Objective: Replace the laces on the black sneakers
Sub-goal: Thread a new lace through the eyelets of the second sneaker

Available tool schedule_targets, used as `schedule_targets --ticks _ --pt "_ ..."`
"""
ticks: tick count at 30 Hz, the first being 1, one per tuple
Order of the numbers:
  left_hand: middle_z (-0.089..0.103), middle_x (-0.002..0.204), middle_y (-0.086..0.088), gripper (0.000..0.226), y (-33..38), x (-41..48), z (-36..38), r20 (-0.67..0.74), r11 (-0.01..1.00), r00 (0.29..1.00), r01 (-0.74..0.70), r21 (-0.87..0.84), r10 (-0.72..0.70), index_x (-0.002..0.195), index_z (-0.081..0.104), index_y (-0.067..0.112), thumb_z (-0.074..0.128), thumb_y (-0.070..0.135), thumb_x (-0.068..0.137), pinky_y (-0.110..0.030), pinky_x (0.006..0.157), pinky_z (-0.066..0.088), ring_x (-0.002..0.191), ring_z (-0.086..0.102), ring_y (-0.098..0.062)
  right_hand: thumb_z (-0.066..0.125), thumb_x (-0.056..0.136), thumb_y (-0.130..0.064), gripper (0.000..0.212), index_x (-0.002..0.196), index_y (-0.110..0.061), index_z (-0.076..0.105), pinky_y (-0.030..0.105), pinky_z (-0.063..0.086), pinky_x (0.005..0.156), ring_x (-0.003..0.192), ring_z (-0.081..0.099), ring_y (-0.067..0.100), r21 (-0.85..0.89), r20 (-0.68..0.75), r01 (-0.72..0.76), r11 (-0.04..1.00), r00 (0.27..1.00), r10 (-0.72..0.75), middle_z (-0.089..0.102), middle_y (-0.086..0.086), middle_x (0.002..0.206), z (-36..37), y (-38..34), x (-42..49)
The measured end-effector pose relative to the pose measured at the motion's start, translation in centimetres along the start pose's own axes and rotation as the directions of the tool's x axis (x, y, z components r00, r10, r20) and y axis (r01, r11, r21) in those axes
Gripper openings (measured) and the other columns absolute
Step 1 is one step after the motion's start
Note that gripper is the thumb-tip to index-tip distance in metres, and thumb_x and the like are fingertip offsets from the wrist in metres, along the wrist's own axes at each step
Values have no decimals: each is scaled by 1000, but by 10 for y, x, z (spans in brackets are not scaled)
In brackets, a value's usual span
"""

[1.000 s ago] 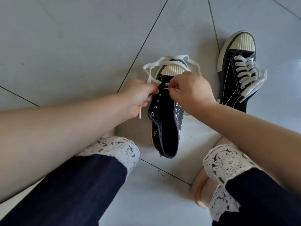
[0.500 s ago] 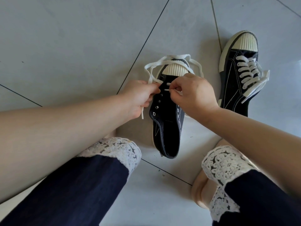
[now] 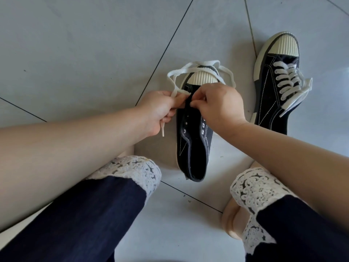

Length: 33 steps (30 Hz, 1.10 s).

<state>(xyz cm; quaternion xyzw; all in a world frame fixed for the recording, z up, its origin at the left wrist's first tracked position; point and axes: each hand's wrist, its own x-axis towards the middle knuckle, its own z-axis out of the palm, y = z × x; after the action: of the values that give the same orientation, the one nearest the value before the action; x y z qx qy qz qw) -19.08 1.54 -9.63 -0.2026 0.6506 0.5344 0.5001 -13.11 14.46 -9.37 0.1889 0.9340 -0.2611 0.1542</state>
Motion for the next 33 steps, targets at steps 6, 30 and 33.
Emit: schedule_targets --ticks 6,30,33 --pt "55 59 6 19 -1 5 6 -67 943 987 -115 313 143 68 57 21 66 9 81 -18 42 31 41 39 -4 65 79 -16 26 104 -17 57 27 36 73 78 57 16 146 -16 -9 989 1000 12 60 -10 75 -2 1 -4" --pt "53 71 -5 18 13 -13 -60 -281 986 954 -66 151 107 74 50 10 49 5 92 -16 38 28 43 46 -7 60 83 -27 30 112 -27 64 30 26 95 104 44 24 2 -17 96 995 995 -96 57 0 104 -1 5 -20" --pt "57 102 -15 36 13 -10 -58 -207 523 919 2 852 335 103 56 4 68 27 79 -34 74 43 95 54 -30 62 82 -27 30 112 -25 65 33 31 94 104 45 26 63 -45 71 995 997 -68 58 1 106 -1 9 -23"
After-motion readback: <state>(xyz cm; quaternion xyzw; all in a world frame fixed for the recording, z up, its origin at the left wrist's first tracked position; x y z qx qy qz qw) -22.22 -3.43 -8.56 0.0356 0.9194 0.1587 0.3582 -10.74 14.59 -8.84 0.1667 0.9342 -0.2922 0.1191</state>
